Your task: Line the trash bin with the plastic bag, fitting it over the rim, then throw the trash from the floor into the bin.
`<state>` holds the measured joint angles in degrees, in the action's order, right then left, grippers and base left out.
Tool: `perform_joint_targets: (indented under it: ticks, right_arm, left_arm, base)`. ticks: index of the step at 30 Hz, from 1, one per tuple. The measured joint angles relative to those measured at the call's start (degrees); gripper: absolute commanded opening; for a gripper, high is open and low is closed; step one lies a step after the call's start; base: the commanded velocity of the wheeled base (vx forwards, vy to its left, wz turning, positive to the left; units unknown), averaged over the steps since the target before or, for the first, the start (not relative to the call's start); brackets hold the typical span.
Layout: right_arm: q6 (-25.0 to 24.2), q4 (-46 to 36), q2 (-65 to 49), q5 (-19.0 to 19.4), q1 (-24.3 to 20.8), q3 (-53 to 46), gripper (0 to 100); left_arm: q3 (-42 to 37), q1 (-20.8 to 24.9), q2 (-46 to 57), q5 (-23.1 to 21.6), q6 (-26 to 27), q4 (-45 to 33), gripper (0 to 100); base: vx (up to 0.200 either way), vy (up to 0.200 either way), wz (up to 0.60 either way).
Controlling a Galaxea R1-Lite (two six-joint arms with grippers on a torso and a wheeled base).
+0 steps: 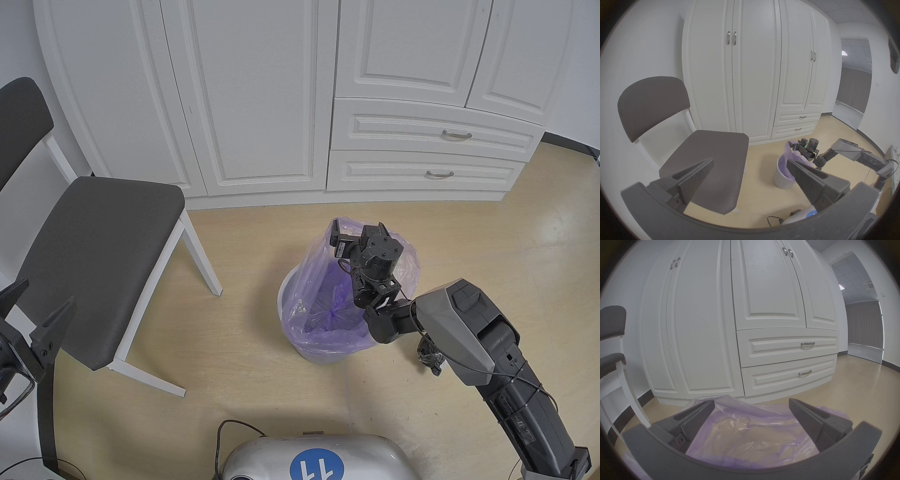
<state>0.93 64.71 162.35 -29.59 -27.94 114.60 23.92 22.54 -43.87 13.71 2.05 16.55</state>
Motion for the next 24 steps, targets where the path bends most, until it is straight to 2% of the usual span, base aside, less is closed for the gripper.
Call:
perform_joint_targets:
  ticks: [6, 14, 19, 24]
  right_arm:
    - [0.0, 0.1, -1.4, 0.4, 0.1, -2.0, 100]
    - [-0.1, -0.1, -3.8, 1.1, 0.2, -6.3, 100]
    - [-1.5, -1.0, -4.9, 1.3, 0.0, -8.0, 100]
    - [-6.1, -4.5, -6.4, 1.5, -0.3, -9.2, 100]
  left_arm:
    - [2.7, 3.3, -6.3, 0.0, -1.2, 5.5, 100]
    - [12.7, 10.7, -25.1, 0.2, -5.6, 9.8, 100]
    - [21.0, 13.9, -38.7, 0.1, -7.1, 9.3, 100]
    - [32.4, 15.8, -52.3, 0.3, -8.0, 4.7, 100]
  base:
    - [0.0, 0.0, 0.0]
    - [0.0, 0.0, 0.0]
    - [0.0, 0.0, 0.0]
    - [0.0, 0.0, 0.0]
